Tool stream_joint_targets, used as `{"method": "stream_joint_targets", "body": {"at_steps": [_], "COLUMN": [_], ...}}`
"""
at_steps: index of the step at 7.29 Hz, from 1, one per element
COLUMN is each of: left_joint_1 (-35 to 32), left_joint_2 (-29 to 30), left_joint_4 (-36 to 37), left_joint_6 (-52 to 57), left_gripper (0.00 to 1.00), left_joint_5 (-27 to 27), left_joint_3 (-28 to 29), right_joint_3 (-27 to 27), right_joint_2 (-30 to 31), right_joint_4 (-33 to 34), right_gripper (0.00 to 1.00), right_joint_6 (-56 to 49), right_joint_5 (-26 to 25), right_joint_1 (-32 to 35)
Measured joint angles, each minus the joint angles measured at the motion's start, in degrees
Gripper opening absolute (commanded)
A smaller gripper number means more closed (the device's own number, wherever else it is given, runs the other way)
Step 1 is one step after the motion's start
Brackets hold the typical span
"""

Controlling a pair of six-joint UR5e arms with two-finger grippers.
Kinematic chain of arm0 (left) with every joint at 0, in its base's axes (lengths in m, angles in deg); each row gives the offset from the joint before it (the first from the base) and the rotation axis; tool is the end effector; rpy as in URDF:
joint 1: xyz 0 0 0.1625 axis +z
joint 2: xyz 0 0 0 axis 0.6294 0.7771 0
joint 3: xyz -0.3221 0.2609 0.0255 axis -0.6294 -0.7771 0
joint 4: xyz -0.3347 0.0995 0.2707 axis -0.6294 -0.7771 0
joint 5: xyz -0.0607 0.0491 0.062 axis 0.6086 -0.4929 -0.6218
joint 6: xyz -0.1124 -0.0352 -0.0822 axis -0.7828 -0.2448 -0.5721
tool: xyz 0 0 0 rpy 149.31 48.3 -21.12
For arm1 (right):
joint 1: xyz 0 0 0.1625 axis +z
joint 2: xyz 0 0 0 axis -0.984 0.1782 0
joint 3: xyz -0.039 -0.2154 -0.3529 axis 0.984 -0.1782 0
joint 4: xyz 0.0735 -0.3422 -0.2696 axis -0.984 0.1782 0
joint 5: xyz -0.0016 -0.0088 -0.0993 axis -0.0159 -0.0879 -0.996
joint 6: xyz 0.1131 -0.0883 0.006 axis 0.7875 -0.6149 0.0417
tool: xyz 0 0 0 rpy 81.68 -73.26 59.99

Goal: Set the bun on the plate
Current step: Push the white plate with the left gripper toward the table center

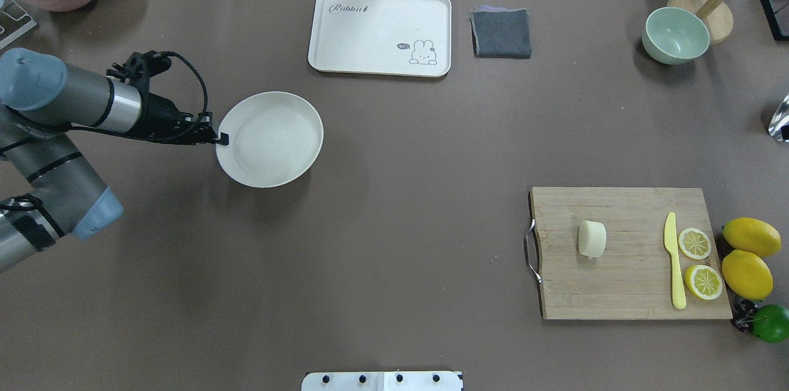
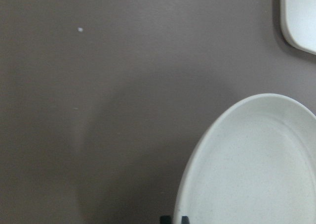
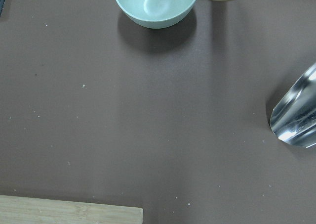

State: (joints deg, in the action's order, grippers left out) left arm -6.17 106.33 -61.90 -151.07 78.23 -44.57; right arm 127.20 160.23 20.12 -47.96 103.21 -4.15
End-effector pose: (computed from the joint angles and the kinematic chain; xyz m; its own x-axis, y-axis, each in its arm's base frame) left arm 0.4560 -0.5307 0.4169 0.2641 -0.0110 -0.9644 0.1410 0.9896 0.0274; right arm -0.0800 -0.4683 0.5588 0.6642 -0.0402 0.7464 -0.1391 0.9745 0.1762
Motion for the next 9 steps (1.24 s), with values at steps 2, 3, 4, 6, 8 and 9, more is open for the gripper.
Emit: {"method": "stream_joint_targets", "body": {"at_steps": [2,3,4,6,8,9], "left_joint_1": [5.22,7.38,9.62,14.23,16.14,16.32], "left_joint_2": [5.35,6.47,7.02,7.53,7.6,7.55], "left_joint_4": [7.28,11.66,14.49,16.1,16.24,16.26], "left_joint_6": [-1.49,-1.63,-1.69,-1.72,-1.7,-1.69], "left_gripper": [0.0,0.0,0.0,0.0,0.97,0.98], "left_joint_5": [-4.65,-6.65,-9.06,-14.0,-16.18,-16.43], "left_joint_3": [-1.75,-3.99,-5.92,-7.18,-7.45,-7.83], "right_joint_3": [0.05,0.04,0.05,0.17,0.43,0.65], "right_joint_2": [-0.01,-0.01,0.0,-0.01,-0.26,-0.78], "right_joint_4": [0.0,0.0,0.0,0.0,0.0,0.0], "right_gripper": [1.0,1.0,1.0,1.0,1.0,1.0], "right_joint_6": [0.28,0.36,0.48,1.15,2.39,3.68], "right_joint_5": [0.02,0.02,0.04,0.04,0.06,0.13], "right_joint_1": [0.0,0.0,0.0,0.0,-0.22,-0.71]}}
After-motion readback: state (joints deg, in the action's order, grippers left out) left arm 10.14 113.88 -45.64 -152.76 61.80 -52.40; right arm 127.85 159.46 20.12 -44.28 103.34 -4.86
